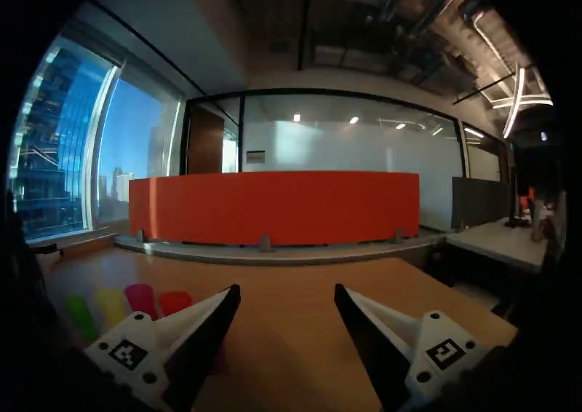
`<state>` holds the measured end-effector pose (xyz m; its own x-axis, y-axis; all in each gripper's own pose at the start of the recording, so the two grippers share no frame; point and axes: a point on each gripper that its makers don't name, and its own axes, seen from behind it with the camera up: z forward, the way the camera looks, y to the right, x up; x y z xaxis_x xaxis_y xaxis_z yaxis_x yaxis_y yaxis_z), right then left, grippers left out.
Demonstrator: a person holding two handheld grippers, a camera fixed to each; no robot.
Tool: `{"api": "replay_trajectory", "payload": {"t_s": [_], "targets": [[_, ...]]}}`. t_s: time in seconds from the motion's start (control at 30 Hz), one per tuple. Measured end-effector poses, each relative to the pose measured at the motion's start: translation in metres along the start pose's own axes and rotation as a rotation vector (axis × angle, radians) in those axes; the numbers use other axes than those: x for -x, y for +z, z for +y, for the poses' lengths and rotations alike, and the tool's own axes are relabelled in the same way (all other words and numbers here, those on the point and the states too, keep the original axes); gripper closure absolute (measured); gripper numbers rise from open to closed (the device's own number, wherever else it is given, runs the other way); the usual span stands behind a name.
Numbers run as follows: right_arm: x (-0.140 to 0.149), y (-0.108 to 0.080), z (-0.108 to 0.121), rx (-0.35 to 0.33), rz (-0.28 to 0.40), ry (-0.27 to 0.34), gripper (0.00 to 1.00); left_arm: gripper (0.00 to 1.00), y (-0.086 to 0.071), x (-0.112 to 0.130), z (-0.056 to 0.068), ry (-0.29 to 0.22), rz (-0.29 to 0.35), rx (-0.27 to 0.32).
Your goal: Pour water
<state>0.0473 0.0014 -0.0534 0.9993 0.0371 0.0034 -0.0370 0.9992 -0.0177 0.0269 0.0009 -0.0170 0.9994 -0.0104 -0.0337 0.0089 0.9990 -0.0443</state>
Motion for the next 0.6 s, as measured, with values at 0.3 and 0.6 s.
{"api": "replay_trajectory", "payload": {"t_s": [0.3,0.6], "targets": [[0.0,-0.002,-0.004,-0.002,-0.006,-0.018,0.0,0.09,0.003,0.008,0.005,0.0,-0.003,0.002],[0.001,-0.001,-0.003,-0.002,-0.011,-0.017,0.0,0.09,0.007,0.015,0.01,0.001,-0.008,-0.001]]}}
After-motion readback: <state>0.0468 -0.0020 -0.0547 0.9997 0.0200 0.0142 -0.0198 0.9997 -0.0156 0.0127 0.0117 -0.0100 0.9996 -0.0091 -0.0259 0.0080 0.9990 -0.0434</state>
